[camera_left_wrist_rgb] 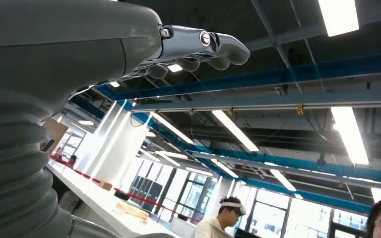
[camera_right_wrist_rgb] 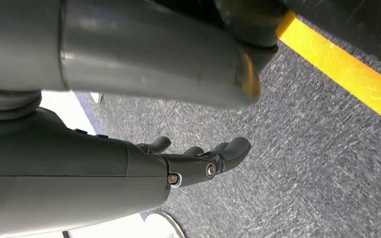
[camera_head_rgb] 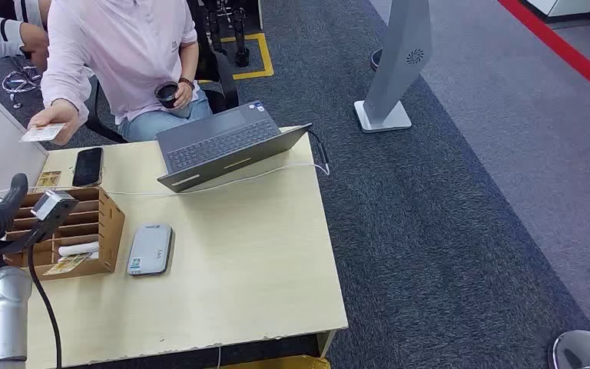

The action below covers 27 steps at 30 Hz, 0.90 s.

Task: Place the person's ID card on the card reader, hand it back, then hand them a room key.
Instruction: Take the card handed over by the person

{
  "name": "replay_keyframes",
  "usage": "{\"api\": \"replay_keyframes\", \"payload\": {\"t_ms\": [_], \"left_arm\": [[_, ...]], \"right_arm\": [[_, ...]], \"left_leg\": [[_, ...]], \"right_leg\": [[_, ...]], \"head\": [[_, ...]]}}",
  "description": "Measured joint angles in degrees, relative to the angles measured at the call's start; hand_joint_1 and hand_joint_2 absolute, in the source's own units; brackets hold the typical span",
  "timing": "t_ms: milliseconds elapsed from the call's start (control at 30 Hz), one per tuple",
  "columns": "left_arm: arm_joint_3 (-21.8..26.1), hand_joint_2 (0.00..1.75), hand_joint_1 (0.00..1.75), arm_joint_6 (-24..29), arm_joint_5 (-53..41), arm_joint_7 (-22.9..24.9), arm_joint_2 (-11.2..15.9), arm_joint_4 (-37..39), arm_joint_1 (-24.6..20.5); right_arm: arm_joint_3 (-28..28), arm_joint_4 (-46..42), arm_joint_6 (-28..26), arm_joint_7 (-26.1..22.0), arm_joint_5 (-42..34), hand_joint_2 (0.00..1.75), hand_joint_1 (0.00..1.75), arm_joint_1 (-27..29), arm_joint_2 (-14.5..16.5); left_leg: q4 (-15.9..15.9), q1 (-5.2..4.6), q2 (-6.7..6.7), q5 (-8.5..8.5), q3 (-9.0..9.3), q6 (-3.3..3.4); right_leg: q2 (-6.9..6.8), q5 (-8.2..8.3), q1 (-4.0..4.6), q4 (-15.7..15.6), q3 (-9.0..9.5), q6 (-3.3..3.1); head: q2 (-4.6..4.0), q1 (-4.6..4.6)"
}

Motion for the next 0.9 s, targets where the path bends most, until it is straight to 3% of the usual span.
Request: {"api": "replay_keyframes", "payload": {"t_ms": [633, 767, 900], "left_arm": [[-0.8, 1.75, 0.03, 0.0, -0.7, 0.7, 0.2, 5.6, -0.7], [-0.8, 1.75, 1.75, 0.0, -0.6, 0.4, 0.2, 6.0, -0.6], [-0.8, 1.75, 1.75, 0.0, -0.5, -0.2, 0.1, 6.4, -0.6]], "right_arm": [[0.0, 0.0, 0.4, -0.1, 0.4, 0.00, 0.00, 0.0, 0.1], [0.0, 0.1, 0.5, 0.1, 0.4, 0.00, 0.00, 0.0, 0.1], [0.0, 0.1, 0.4, 0.2, 0.7, 0.00, 0.00, 0.0, 0.1]], "left_leg": [[0.0, 0.01, 0.00, 0.00, -0.06, 0.00], [0.0, 0.00, 0.00, 0.00, -0.06, 0.00], [0.0, 0.00, 0.00, 0.00, -0.06, 0.00]], "right_leg": [[0.01, 0.00, 0.00, 0.0, -0.06, 0.00], [0.01, 0.00, 0.00, 0.0, -0.06, 0.00], [0.01, 0.00, 0.00, 0.0, -0.07, 0.00]], "head": [[0.00, -0.02], [0.00, -0.01], [0.00, -0.02]]}}
